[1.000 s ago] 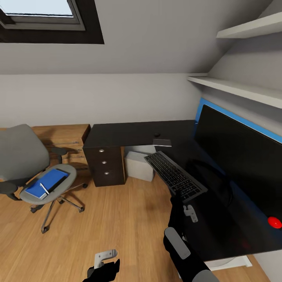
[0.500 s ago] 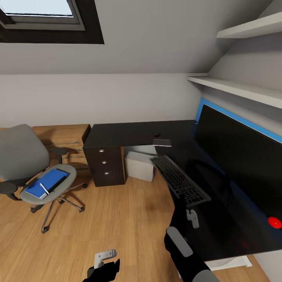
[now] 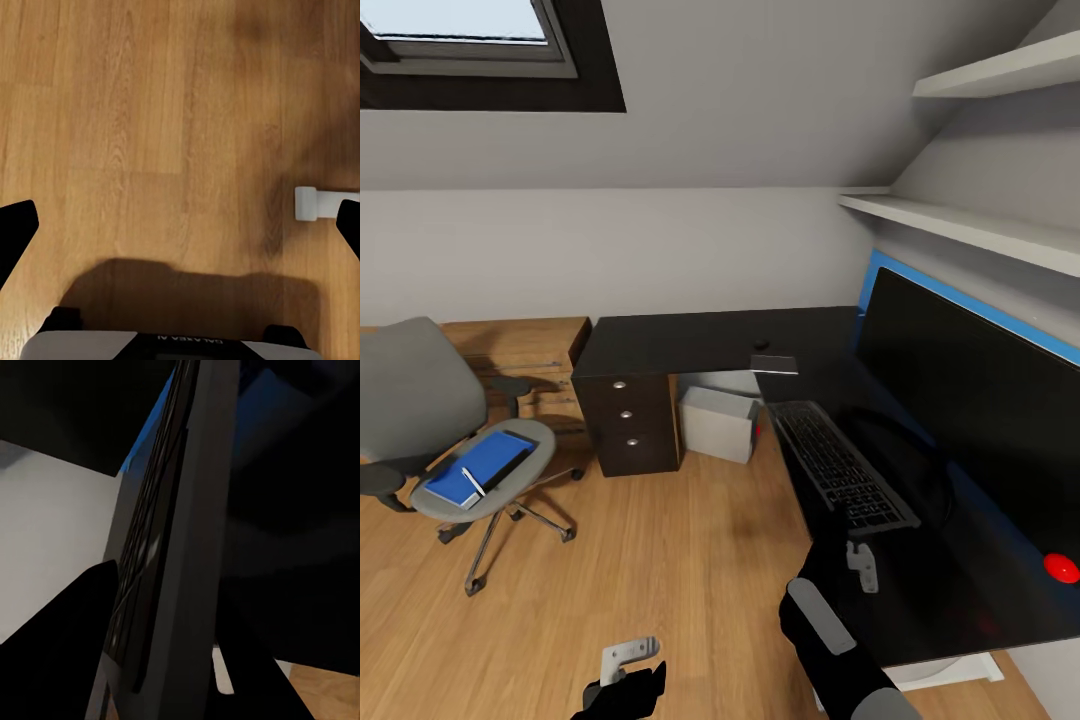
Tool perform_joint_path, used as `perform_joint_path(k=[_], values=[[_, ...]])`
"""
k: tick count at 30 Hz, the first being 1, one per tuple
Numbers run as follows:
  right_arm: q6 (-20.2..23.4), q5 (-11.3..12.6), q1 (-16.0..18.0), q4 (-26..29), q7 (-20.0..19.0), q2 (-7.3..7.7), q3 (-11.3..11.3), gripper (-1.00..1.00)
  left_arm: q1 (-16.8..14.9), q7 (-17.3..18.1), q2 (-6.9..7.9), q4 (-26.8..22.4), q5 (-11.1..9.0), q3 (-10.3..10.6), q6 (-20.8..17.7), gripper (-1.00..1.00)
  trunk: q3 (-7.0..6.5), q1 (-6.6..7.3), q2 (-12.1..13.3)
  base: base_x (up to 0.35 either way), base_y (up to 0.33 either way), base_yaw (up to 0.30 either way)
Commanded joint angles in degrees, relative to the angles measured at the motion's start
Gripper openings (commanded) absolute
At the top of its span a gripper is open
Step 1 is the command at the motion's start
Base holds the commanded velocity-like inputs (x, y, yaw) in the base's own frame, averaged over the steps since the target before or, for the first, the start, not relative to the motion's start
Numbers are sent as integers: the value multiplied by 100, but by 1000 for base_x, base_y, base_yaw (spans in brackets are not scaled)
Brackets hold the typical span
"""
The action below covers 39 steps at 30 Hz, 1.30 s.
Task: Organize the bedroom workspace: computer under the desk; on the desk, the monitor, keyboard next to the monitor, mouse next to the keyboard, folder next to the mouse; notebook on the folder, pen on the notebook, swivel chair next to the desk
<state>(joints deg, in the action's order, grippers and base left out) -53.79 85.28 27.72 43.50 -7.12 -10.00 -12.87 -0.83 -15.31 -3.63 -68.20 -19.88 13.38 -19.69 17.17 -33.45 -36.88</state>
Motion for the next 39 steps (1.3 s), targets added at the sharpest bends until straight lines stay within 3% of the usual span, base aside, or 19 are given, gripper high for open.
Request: perform_joint_path(k=[1, 5, 14, 39], values=[[-38, 66, 5, -4, -48, 0, 99, -100, -1, -48, 2, -9, -60, 11, -18, 100, 8, -2, -7, 0, 0, 0], [-42, 75, 5, -4, -37, 103, 261, -100, -4, -36, 2, -9, -60, 8, -18, 100, 8, -2, -7, 0, 0, 0], [-19, 71, 19, -3, -29, 232, 294, -100, -2, -33, 2, -18, -64, -4, -18, 100, 8, -2, -7, 0, 0, 0], [12, 98, 23, 27, -81, 224, 266, -100, -3, -33, 2, -18, -69, -2, -18, 100, 8, -2, -7, 62, 0, 0]])
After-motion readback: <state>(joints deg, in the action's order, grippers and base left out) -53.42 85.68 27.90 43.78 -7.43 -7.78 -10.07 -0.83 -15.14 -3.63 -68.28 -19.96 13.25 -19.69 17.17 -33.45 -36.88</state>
